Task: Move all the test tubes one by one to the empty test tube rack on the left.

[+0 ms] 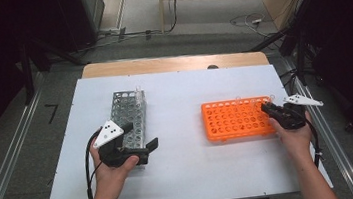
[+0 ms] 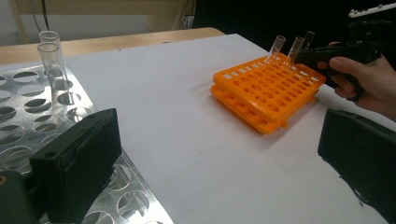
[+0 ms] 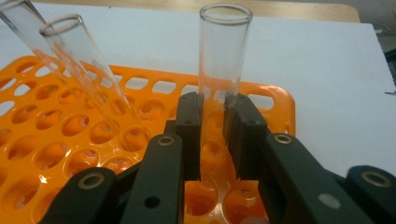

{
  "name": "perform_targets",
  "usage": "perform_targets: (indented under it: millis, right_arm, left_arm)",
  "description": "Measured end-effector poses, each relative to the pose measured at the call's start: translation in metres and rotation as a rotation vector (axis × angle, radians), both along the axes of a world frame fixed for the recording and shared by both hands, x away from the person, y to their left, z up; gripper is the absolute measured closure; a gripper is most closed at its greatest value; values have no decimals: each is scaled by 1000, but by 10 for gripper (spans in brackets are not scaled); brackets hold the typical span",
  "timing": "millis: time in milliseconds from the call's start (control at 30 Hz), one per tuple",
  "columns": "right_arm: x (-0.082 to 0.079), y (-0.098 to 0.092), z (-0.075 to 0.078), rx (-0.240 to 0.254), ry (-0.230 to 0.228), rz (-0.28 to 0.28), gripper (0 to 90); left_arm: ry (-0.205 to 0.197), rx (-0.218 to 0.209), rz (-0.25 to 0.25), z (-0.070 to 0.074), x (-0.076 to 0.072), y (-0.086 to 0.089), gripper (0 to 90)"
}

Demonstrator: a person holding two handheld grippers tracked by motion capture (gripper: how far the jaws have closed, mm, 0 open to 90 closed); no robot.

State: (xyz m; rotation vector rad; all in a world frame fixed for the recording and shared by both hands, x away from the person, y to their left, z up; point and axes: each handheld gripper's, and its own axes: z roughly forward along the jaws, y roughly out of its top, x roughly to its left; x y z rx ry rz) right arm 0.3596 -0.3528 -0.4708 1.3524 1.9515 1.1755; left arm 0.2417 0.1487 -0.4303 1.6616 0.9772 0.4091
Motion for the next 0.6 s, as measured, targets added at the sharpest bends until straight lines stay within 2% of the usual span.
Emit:
perform_targets:
  millis: [333,600]
  right_arm:
    - [-9,-7,16,34,-51,1,738]
    - [-21,-14,32,44,-62,-1,738]
  left_arm:
    - [-1,3,-4,1,-1,-1,0]
    - [-4,3,-5,1,-1,-1,0]
